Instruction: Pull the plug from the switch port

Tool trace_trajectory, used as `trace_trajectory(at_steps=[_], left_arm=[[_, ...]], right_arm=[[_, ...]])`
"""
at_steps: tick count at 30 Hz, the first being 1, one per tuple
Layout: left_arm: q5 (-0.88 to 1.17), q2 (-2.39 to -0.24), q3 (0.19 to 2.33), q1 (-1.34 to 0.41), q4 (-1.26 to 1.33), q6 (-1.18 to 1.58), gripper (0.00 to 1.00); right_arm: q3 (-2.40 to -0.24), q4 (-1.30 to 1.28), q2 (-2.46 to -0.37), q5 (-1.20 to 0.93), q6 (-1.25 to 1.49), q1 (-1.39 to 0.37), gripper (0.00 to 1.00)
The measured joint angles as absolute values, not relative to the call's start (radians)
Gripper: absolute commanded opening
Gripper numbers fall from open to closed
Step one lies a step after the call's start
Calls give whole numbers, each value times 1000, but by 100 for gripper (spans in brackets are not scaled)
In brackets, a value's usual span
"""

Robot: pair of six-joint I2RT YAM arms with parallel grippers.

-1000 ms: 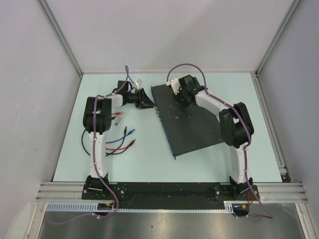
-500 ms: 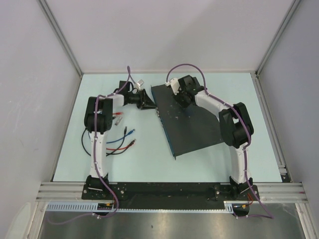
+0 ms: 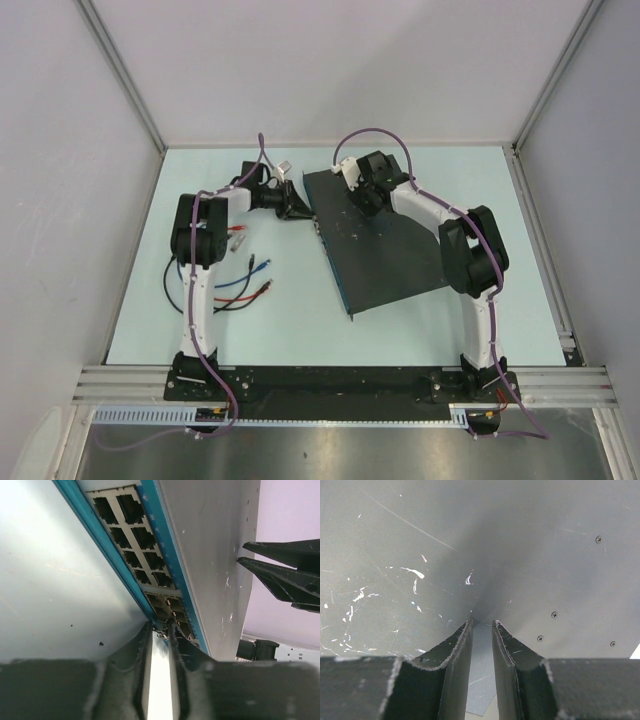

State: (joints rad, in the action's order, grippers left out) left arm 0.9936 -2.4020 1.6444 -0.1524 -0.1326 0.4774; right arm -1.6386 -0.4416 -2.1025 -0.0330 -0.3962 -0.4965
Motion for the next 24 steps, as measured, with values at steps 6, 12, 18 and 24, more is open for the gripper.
trace_trajectory(at_steps=[6, 12, 18, 24], left_arm=[[989, -2394, 1639, -152, -136, 478, 0], [940, -2352, 1586, -150, -101, 467, 0], [923, -2320, 1540, -148, -80, 450, 0], [911, -2275, 1464, -78, -150, 408, 0]], right_arm=[[-1639, -442, -2103, -33, -397, -496, 29], [-1639, -442, -2103, -33, -397, -496, 29], [-1639, -443, -2103, -34, -397, -501, 29], [-1640, -445, -2103, -31, -399, -505, 29]])
